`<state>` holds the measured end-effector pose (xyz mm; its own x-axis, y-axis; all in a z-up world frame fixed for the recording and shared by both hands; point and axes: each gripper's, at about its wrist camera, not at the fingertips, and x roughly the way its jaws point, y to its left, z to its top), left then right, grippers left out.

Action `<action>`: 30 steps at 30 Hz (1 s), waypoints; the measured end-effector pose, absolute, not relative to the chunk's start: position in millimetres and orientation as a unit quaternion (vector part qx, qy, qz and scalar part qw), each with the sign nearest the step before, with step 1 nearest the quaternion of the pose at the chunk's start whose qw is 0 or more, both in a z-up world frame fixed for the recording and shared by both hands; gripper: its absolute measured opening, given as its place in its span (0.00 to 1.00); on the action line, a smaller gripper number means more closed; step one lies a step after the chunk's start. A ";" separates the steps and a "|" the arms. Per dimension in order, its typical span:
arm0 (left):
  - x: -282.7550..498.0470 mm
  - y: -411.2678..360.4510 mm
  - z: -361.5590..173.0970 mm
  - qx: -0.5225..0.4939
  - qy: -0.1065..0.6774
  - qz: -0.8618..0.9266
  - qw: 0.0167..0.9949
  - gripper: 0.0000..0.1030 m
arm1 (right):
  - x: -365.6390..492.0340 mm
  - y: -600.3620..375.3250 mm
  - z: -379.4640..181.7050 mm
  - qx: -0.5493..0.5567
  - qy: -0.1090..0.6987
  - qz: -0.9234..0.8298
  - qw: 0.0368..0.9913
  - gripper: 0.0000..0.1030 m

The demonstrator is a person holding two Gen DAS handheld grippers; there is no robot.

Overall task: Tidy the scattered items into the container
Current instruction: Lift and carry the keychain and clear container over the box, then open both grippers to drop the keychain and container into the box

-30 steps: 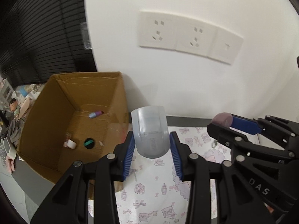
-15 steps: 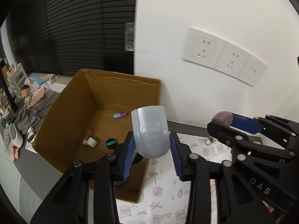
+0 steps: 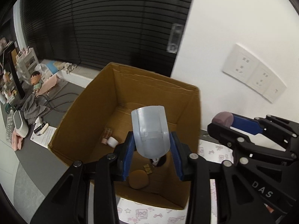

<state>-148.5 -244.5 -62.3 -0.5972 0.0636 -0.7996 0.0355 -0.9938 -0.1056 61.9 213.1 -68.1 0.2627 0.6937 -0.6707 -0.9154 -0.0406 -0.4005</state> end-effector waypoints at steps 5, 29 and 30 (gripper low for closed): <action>-158.5 -267.0 -75.4 -0.462 -0.066 0.884 -0.001 0.36 | 50.9 236.8 -82.5 -0.424 0.146 0.600 0.663 0.35; -201.9 -322.2 -153.7 -0.546 -0.129 0.828 -0.002 0.75 | 73.4 301.8 -135.5 -0.457 0.237 0.576 0.636 0.79; -202.1 -323.8 -151.0 -0.541 -0.130 0.831 0.000 0.88 | 74.6 299.9 -131.9 -0.456 0.232 0.572 0.641 0.86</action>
